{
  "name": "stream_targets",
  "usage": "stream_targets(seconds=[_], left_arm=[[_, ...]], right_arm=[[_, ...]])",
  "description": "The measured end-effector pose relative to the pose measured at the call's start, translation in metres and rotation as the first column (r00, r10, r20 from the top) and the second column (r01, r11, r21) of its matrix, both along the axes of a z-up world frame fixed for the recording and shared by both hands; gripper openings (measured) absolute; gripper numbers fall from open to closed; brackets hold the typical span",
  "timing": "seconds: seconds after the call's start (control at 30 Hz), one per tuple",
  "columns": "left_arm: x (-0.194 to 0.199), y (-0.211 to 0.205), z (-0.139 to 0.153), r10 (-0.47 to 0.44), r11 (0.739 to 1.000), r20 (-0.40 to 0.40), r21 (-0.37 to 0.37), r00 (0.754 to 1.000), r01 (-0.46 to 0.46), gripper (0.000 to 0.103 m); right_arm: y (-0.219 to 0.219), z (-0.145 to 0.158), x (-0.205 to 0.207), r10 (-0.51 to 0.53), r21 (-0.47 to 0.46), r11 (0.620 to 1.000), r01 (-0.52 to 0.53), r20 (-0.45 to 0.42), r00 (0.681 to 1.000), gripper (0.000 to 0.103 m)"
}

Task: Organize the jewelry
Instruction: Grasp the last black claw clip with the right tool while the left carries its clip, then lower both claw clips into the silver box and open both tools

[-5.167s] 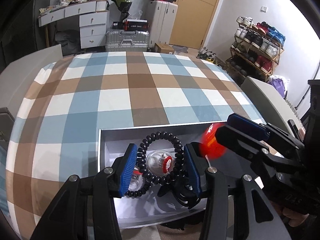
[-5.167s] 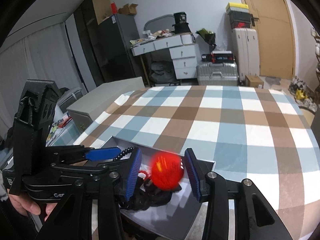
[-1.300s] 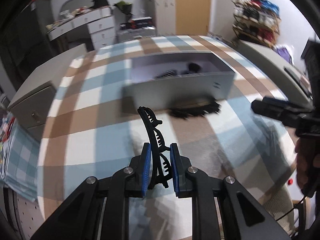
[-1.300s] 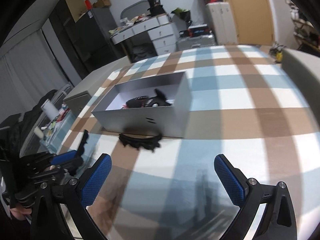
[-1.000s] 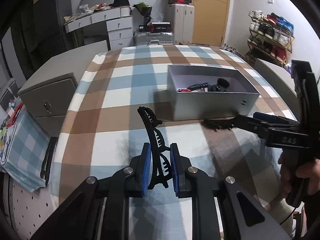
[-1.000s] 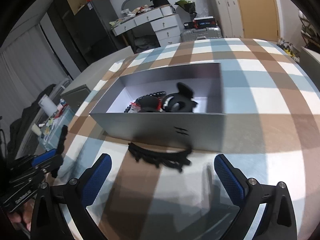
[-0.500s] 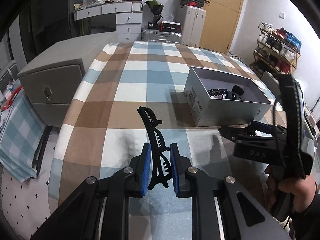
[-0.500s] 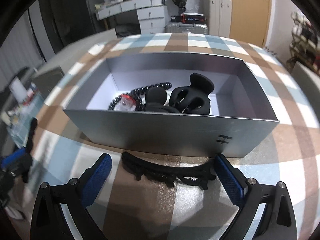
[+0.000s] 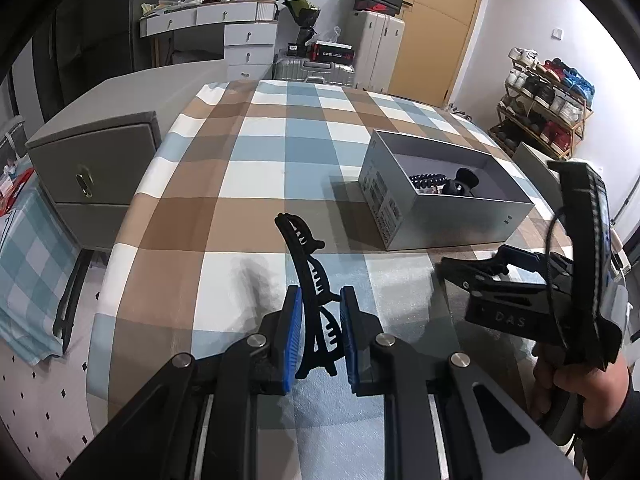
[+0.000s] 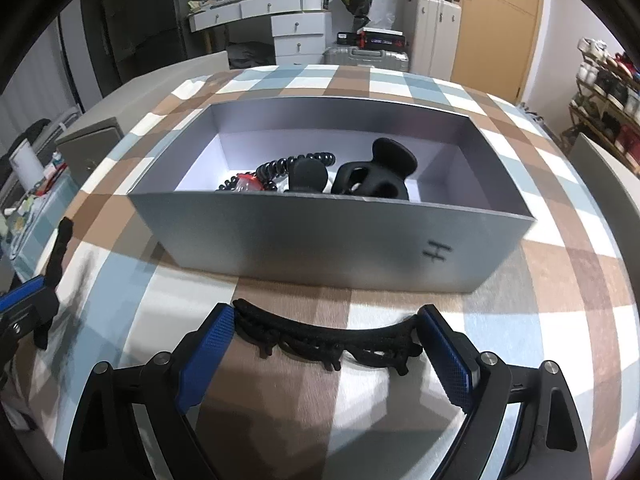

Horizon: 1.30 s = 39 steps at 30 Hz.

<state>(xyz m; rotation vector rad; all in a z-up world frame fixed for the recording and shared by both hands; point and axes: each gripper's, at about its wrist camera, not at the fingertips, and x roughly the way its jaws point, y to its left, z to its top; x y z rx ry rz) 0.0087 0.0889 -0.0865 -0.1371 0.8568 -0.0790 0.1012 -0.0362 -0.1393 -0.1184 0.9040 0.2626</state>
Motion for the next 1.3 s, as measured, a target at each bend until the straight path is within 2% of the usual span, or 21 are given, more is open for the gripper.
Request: stream_targets(seconds=[0.27, 0.43, 0.6, 0.83, 0.97, 1.3], left_arm=[[-0.001, -0.006, 0.005, 0.0, 1.0, 0.003, 0.013, 1.0, 0.0, 0.014], [0.001, -0.015, 0.014, -0.007, 0.999, 0.018, 0.034, 1.0, 0.006, 0.014], [0.009, -0.026, 0.023, -0.02, 0.999, 0.03, 0.049, 0.999, 0.019, 0.014], [0.032, -0.044, 0.036, -0.049, 0.998, 0.043, 0.048, 0.998, 0.047, 0.014], [0.045, -0.051, 0.042, -0.04, 0.998, 0.061, 0.056, 0.997, 0.037, 0.014], [0.085, -0.071, 0.044, -0.065, 0.997, 0.068, 0.054, 0.996, 0.061, 0.014]], right_arm=[[-0.03, 0.012, -0.03, 0.045, 0.076, 0.996, -0.049, 0.057, 0.997, 0.092], [-0.056, 0.027, -0.037, 0.03, 0.153, 0.987, -0.043, 0.083, 0.996, 0.092], [-0.073, 0.049, -0.039, 0.021, 0.208, 0.977, -0.052, 0.149, 0.989, 0.092], [-0.09, 0.075, -0.025, 0.044, 0.278, 0.954, -0.109, 0.232, 0.972, 0.092], [-0.092, 0.084, -0.012, 0.069, 0.279, 0.949, -0.145, 0.264, 0.962, 0.092], [-0.089, 0.094, 0.023, 0.144, 0.308, 0.922, -0.236, 0.292, 0.946, 0.092]])
